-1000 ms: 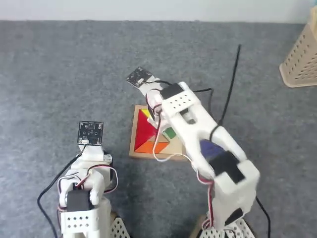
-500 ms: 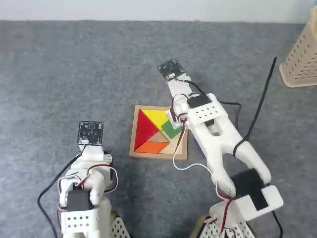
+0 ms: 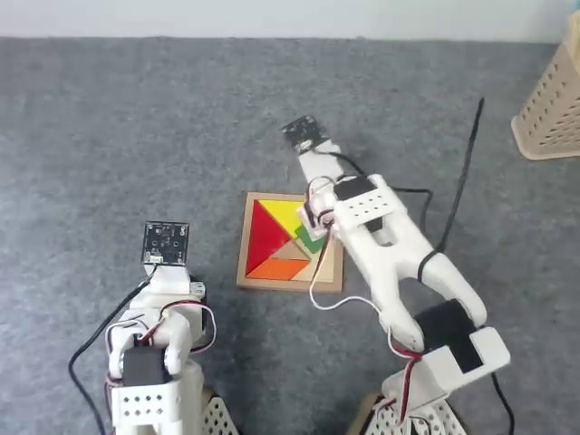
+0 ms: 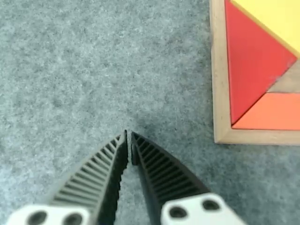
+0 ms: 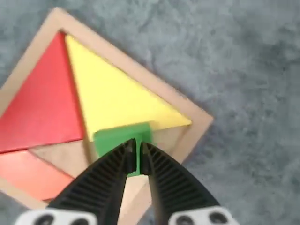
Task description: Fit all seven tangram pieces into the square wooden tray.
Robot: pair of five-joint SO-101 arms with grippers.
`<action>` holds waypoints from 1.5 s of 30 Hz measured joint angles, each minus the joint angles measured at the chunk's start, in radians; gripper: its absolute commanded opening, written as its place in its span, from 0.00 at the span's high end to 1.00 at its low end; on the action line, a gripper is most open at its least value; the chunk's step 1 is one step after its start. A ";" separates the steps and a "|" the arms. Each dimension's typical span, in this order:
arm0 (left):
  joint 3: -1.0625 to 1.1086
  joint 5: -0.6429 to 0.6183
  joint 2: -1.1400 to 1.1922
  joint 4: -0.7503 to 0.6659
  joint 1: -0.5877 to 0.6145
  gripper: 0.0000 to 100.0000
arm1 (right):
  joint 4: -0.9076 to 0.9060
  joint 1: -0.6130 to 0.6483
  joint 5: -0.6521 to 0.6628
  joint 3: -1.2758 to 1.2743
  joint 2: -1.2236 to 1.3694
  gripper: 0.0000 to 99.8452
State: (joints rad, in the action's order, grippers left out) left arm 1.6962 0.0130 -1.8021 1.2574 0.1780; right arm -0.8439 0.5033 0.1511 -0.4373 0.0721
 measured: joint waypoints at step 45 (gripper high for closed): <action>0.000 0.000 0.000 0.000 0.000 0.99 | 0.133 0.044 -0.021 -0.083 -0.048 0.99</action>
State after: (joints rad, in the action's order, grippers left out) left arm 1.6962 0.0130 -1.8021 1.2574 0.1780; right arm -0.7104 0.5478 0.1297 -0.5201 0.0245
